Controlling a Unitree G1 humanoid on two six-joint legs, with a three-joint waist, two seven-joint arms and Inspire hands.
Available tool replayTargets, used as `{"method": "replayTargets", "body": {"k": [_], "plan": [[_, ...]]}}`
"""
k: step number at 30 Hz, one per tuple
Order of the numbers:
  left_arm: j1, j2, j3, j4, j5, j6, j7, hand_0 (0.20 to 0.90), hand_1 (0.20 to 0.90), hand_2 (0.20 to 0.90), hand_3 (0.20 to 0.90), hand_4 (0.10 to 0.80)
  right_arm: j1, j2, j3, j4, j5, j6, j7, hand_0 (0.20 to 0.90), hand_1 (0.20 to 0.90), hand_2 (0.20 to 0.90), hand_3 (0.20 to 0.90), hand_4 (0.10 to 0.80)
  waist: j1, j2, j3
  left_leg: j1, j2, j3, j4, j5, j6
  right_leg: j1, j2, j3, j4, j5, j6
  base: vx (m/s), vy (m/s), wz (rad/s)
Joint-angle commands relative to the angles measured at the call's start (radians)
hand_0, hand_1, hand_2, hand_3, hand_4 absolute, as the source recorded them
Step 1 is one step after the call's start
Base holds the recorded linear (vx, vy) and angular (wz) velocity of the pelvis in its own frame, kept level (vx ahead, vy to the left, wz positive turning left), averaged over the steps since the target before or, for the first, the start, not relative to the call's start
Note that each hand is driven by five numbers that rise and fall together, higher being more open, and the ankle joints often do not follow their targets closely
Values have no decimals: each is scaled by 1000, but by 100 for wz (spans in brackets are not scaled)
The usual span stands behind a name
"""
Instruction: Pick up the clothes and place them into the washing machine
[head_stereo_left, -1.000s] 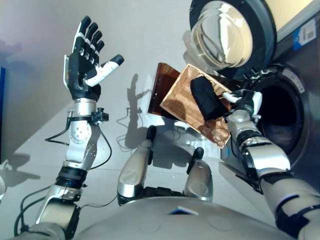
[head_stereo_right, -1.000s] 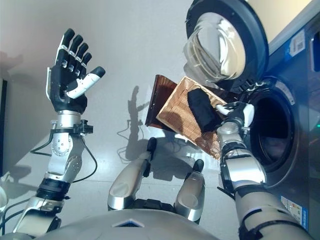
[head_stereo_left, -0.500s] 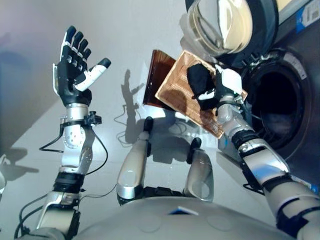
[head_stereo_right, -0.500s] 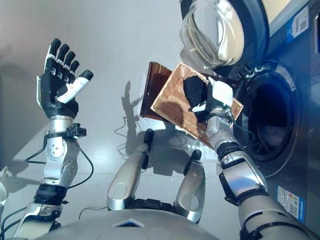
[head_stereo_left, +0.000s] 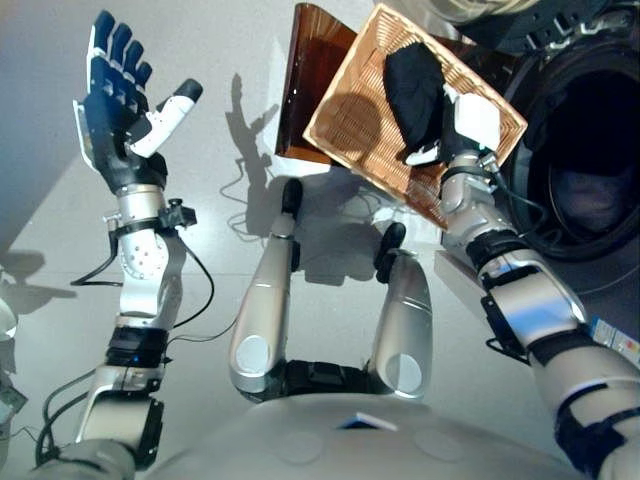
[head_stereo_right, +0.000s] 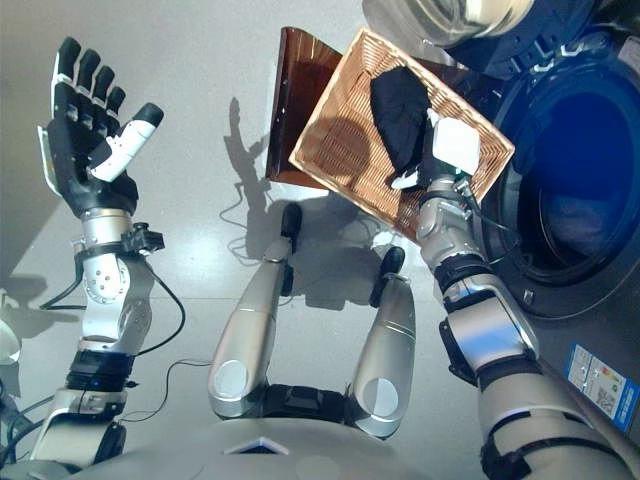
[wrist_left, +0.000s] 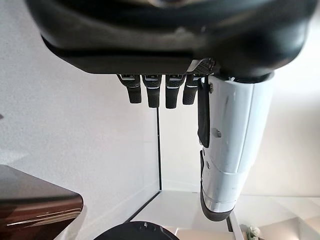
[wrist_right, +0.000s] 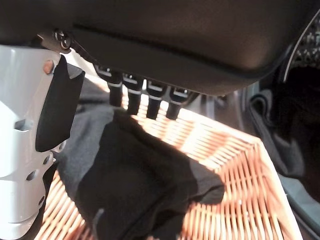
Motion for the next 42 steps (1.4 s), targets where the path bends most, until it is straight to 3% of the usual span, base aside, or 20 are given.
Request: {"method": "replayTargets", "body": {"k": [1, 3, 4, 5, 7, 20, 21, 22, 23, 42], "plan": [[-3, -3, 113, -156, 54, -116, 39, 900, 900, 900, 900, 800, -77, -38, 10, -7, -42, 13, -78, 900, 900, 900, 900, 800, -3, 11, -64, -52, -27, 25, 170, -184, -27, -47, 67, -23, -56, 70, -55, -62, 10, -5], [-6, -2, 122, -160, 51, -121, 46, 900, 900, 900, 900, 800, -91, -48, 9, 3, -42, 18, -83, 900, 900, 900, 900, 800, -6, 15, -62, -77, -26, 26, 186, -188, -27, -74, 68, -17, -39, 67, -56, 3, -1, -5], [-6, 2, 128, -163, 53, -120, 53, 900, 900, 900, 900, 800, -116, -60, 15, 24, -40, 25, -82, 900, 900, 900, 900, 800, -6, 22, -63, -95, -26, 26, 206, -224, -31, -91, 66, -12, -14, 33, -52, -38, -1, -6], [-6, 2, 129, -164, 54, -121, 53, 900, 900, 900, 900, 800, -118, -61, 15, 25, -40, 25, -83, 900, 900, 900, 900, 800, -7, 23, -58, -109, -26, 29, 202, -193, -29, -103, 65, -15, -21, 61, -57, 37, -2, -5], [0, 7, 136, -172, 57, -121, 60, 900, 900, 900, 900, 800, -138, -70, 18, 44, -36, 29, -82, 900, 900, 900, 900, 800, -5, 31, -65, -128, -27, 31, 230, -229, -32, -123, 64, -8, 10, 27, -53, 34, -2, 2], [19, 11, 176, -240, 98, -123, 112, 900, 900, 900, 900, 800, -227, -84, 32, 100, -25, 45, -73, 900, 900, 900, 900, 800, -4, 58, -59, -287, -23, 31, 360, -265, -27, -296, 60, 3, 172, -26, -68, -28, -2, 3], [25, 10, 175, -244, 101, -123, 116, 900, 900, 900, 900, 800, -232, -73, 35, 101, -23, 45, -73, 582, 582, 582, 582, 573, -4, 57, -61, -295, -24, 30, 364, -264, -27, -300, 60, 3, 175, -28, -71, 0, 0, 0], [25, 10, 175, -245, 101, -123, 116, 900, 900, 900, 900, 800, -232, -72, 35, 101, -23, 45, -73, 582, 582, 582, 582, 573, -5, 56, -62, -295, -25, 29, 364, -264, -27, -301, 60, 3, 176, -28, -71, -20, -33, 0], [27, 12, 176, -245, 101, -122, 118, 900, 900, 900, 900, 800, -229, -67, 37, 99, -24, 45, -71, 200, 200, 200, 200, 300, -5, 56, -63, -296, -25, 28, 363, -263, -26, -304, 60, 3, 180, -30, -72, 0, 0, 0], [36, 39, 183, -218, 109, -130, 141, 900, 900, 900, 900, 800, -203, -74, -5, 37, -26, 45, -132, 200, 200, 200, 200, 300, -5, 62, -80, -281, -27, 25, 320, -236, -22, -295, 67, 5, 155, -15, -78, -11, -6, 1]]}}
